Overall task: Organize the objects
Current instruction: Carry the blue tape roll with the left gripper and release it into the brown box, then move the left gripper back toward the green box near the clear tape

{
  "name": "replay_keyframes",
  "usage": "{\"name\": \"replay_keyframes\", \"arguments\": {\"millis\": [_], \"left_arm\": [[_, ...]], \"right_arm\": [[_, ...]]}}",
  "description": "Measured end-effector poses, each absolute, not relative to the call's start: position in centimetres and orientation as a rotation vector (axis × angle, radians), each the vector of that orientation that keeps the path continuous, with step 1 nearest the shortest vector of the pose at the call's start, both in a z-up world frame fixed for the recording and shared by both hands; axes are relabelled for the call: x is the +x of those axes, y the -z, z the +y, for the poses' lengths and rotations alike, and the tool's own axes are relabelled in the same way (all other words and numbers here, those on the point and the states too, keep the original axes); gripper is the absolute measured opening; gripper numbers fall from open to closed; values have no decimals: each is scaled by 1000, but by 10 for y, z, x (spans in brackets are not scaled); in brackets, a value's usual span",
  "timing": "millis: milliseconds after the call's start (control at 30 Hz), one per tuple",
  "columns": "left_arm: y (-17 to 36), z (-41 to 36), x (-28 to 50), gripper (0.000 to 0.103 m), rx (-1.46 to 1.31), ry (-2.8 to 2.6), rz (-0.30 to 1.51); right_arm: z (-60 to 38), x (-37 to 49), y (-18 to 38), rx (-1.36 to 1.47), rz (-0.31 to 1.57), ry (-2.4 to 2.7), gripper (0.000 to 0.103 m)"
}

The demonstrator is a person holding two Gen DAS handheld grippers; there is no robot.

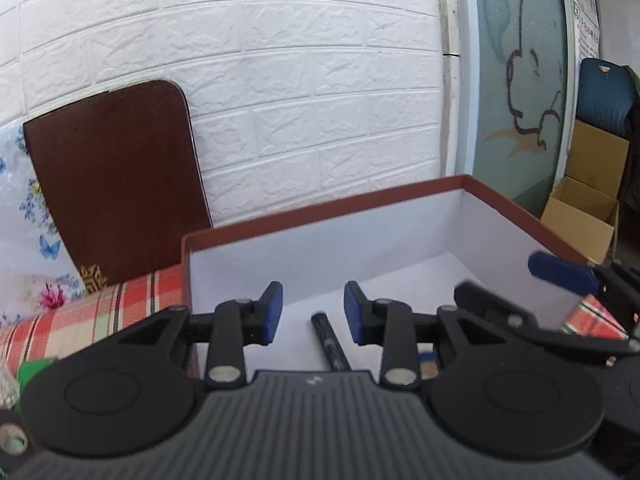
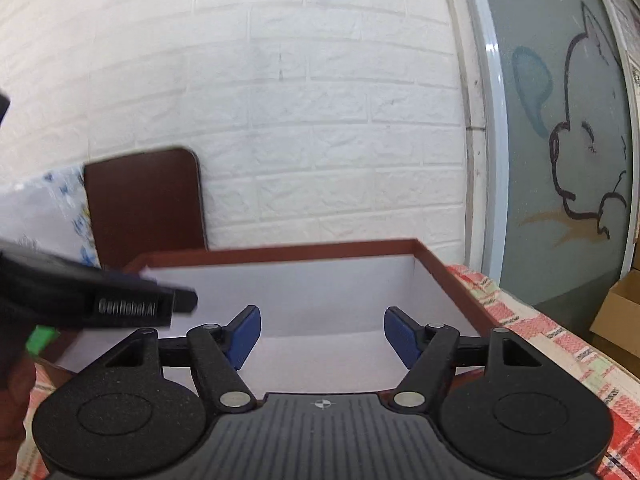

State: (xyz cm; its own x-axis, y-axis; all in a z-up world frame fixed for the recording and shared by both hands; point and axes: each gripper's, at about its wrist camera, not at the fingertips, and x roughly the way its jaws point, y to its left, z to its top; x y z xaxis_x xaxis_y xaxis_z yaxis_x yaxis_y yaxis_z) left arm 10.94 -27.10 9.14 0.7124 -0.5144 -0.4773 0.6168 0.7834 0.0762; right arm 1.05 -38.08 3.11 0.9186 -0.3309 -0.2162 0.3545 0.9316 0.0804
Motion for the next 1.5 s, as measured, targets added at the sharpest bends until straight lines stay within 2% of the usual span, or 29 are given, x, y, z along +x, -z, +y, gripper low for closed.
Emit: {"name": "replay_keyframes", "arguments": {"millis": [167,300,367,800,1167,1500], "left_arm": [[-95,-238,79,45,222,599,515],[-93,-202,55,43,191,603,510],[-95,-191,43,55,217,561,497],[-49,-116,41,55,222,351,688],[-21,-64,50,55,195,219,764],[-11,-18,57,58,147,132,747]], "right_arm": [[-342,-32,-42,103,117,307,69],[-310,-55,-34,102,137,253,68],[-297,-62,-28,107,169,229,68],[-240,-59,-9,71,355,68,68],[-214,-53,-1,20,455,9,68],[-195,-44,3,-28,518,-42,68]]}}
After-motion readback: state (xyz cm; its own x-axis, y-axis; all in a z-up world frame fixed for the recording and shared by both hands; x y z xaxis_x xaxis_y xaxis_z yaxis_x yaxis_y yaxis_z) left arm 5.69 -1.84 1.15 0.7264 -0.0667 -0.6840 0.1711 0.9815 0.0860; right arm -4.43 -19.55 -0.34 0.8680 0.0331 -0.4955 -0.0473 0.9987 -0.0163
